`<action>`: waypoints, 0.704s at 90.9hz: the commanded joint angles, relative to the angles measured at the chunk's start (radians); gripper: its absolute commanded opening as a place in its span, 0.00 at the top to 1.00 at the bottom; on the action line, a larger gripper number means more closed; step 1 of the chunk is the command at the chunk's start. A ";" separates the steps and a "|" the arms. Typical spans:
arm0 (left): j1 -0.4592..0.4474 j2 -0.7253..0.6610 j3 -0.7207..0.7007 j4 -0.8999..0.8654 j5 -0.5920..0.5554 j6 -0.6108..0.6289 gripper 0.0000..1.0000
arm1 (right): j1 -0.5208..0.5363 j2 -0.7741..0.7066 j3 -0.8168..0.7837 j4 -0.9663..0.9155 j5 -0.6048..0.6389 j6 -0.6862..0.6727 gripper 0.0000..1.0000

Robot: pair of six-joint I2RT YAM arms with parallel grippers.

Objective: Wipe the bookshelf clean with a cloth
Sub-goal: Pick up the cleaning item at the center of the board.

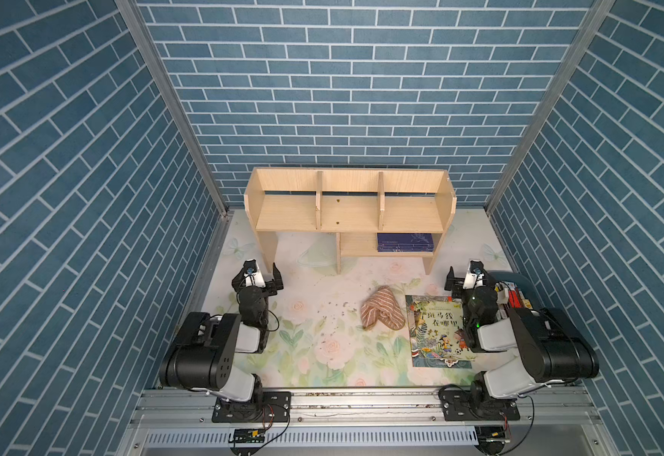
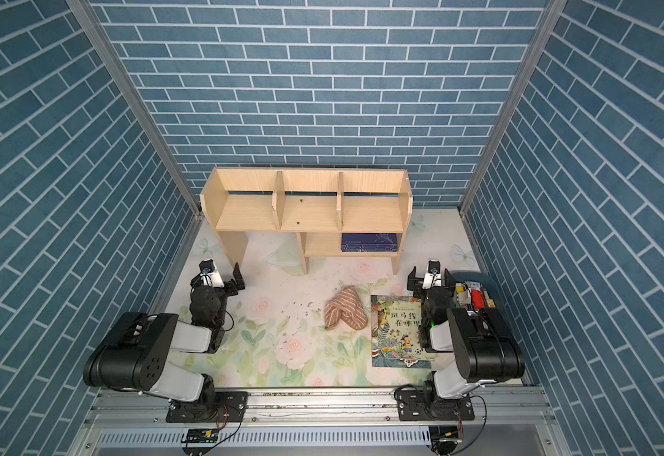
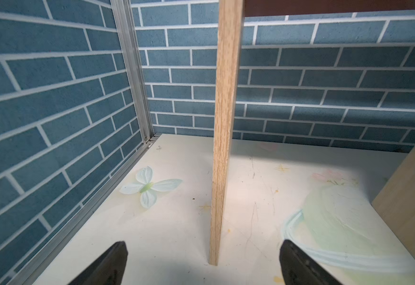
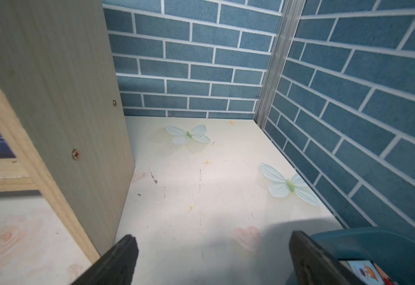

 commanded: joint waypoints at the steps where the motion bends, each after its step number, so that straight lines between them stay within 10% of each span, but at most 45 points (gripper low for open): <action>1: 0.004 0.007 0.012 -0.001 0.008 0.010 0.00 | -0.003 -0.005 0.008 0.026 -0.004 0.016 0.00; 64: 0.014 0.006 0.013 -0.003 0.023 0.004 0.00 | -0.003 -0.006 0.008 0.023 -0.006 0.016 0.00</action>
